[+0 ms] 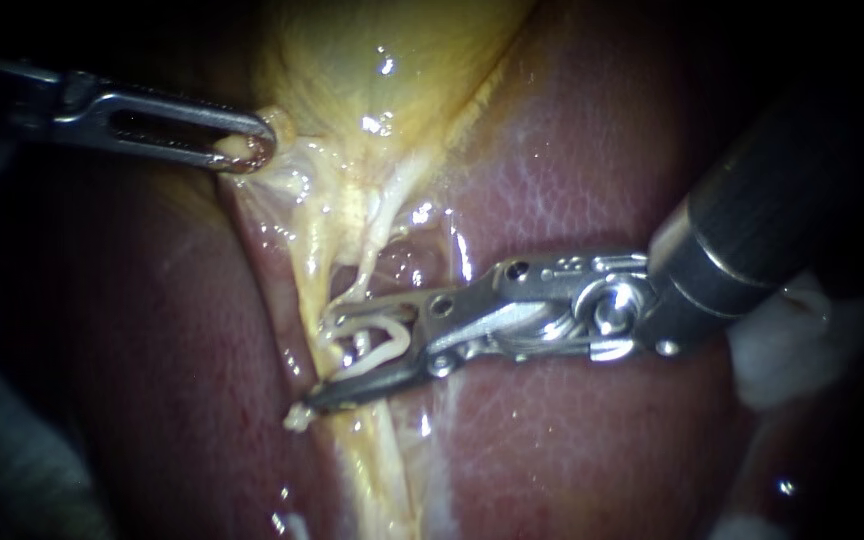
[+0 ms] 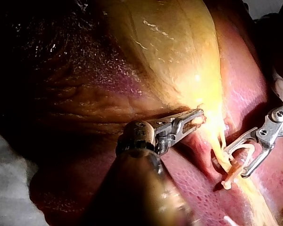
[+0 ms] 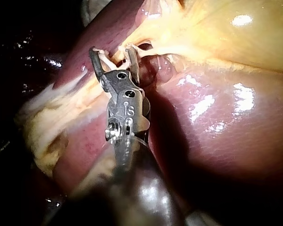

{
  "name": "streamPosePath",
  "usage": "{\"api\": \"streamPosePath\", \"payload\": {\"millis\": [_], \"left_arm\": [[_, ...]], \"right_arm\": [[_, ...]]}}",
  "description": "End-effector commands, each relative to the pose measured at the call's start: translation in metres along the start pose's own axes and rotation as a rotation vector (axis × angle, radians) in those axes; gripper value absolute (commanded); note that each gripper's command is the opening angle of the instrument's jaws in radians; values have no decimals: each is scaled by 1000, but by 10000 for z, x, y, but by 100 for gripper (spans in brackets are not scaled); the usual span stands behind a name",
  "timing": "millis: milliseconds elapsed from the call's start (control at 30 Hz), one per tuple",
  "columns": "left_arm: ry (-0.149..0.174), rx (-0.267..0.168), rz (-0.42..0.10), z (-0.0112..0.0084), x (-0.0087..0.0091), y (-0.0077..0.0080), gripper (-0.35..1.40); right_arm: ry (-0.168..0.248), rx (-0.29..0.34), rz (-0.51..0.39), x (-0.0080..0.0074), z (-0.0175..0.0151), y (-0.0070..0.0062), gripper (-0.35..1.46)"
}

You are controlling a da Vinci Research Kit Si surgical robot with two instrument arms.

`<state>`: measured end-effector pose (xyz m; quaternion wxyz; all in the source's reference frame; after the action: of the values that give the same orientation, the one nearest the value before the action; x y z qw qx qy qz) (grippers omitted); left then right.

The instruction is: Clipping second clip left tube

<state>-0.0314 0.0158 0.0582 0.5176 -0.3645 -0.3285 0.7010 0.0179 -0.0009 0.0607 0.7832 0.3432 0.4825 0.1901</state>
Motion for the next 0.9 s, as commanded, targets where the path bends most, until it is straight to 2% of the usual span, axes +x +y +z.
{"api": "streamPosePath", "payload": {"millis": [33,400,900], "left_arm": [[0,0,0,0,0,0,-35],[0,0,0,0,0,0,-35],[0,0,0,0,0,0,-35]], "right_arm": [[0,0,0,0,0,0,50],[0,4,-2,-6,-23,-5,50],[10,-21,1,-12,-65,0,50]]}}
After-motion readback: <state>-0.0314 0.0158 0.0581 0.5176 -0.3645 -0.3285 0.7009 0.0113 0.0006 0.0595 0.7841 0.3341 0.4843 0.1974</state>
